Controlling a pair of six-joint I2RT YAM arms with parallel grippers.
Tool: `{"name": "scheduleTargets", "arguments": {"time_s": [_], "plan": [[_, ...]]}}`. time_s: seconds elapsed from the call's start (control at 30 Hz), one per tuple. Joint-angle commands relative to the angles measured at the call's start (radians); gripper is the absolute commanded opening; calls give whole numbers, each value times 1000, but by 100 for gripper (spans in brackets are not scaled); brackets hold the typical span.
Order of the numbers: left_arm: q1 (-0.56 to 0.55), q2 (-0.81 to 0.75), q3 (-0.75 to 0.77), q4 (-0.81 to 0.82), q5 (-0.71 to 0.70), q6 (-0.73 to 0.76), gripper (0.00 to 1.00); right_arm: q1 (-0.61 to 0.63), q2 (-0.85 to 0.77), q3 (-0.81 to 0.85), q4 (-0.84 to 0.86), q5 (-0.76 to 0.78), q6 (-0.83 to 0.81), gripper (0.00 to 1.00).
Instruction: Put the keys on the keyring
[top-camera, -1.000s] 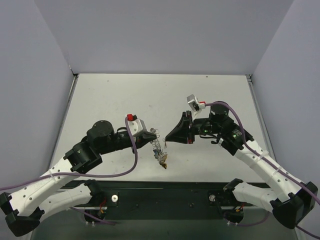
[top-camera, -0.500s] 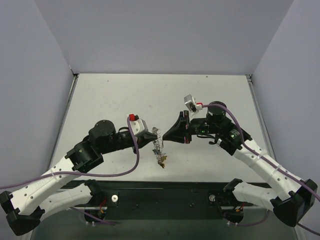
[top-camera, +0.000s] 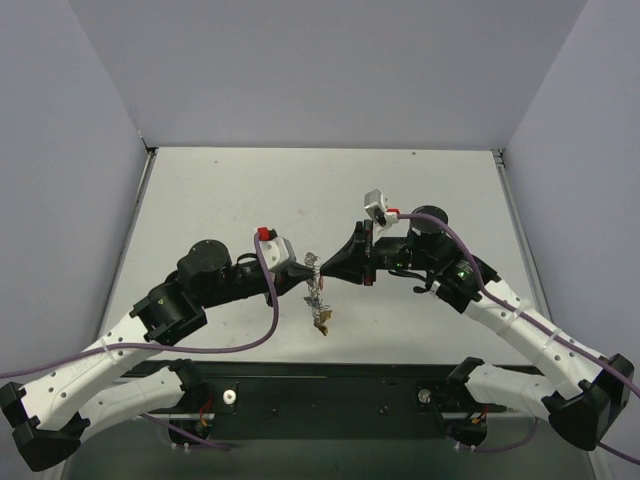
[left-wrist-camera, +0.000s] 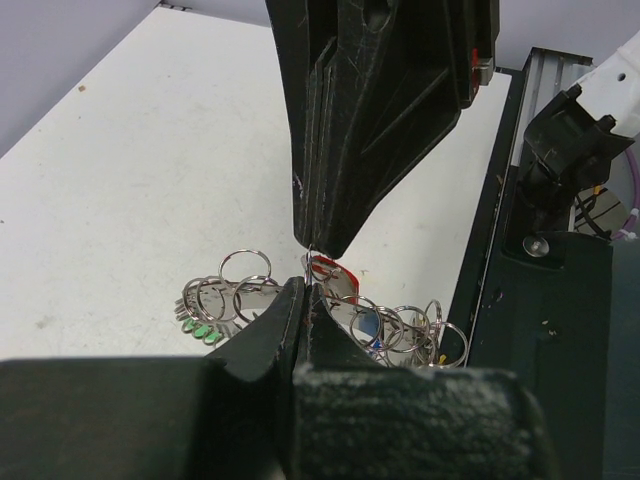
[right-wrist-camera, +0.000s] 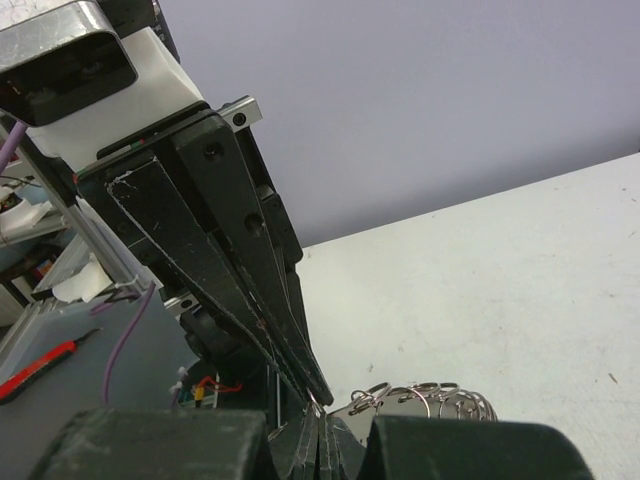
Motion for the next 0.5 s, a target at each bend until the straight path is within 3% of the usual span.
{"name": "scheduleTargets", "arguments": {"time_s": [0.0, 0.47], "plan": [[-5, -25, 29, 79, 13, -15, 0, 4, -14, -3, 62, 39, -40, 0], [-5, -44, 27, 82, 36, -24, 0, 4, -35, -21, 67, 75, -44, 0]]}}
